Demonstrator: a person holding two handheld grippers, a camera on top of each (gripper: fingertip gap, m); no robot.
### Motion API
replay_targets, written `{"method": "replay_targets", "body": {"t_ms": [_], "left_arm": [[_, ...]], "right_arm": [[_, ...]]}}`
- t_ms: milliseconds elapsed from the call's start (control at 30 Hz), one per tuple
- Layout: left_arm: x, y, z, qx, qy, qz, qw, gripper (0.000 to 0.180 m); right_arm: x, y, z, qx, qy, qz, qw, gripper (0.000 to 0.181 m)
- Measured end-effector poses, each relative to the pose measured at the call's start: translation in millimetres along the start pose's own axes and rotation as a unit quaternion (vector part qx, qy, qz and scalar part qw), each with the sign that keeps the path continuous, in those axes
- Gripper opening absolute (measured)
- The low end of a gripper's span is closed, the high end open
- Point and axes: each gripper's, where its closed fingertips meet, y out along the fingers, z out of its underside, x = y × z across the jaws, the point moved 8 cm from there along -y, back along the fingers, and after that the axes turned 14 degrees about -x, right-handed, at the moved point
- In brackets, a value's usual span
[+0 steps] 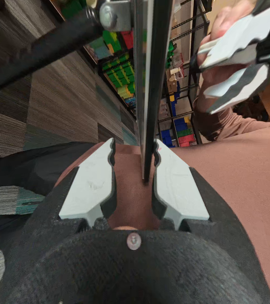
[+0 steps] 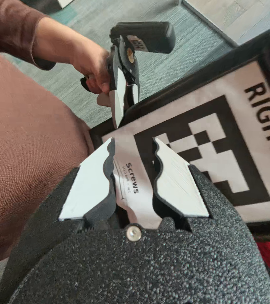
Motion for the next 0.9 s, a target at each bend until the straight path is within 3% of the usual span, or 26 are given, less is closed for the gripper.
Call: {"method": "replay_targets", "body": {"t_ms": [100,233,300,433,567,700,833,900], "left_arm": [[-5,6,4,-0.039,-0.021,0.047,0.998,0.019],[-5,16,6,-0.004,-0.011,0.052,0.999,0.032],[-6,18,6,-0.002,0.002,0.044,0.999,0.038],[-2,21,6,-0.012,0.015,0.038,0.999,0.012],[-2,22,6,-0.020,0.004,0.021,1.000,0.011],[0,13,-4,-0.054,-0.041,0.023,0.997,0.010],[-1,8,-6,-0.064,-0.053,0.023,0.996,0.010],[-4,8,-3,-0.059,-0.054,0.031,0.996,0.011]], "right_arm": [[48,40,31,0.045,-0.058,-0.017,0.997,0.038],[56,66,66,0.122,-0.072,-0.013,0.990,0.046],[52,67,68,0.117,-0.067,-0.009,0.991,0.038],[44,68,70,0.136,-0.065,-0.025,0.988,0.022],[41,70,73,0.147,-0.086,-0.045,0.984,0.017],[40,71,67,0.117,-0.117,-0.062,0.984,0.031],[33,73,59,0.118,-0.134,-0.071,0.981,0.023],[32,72,55,0.131,-0.098,-0.092,0.982,0.019]]}}
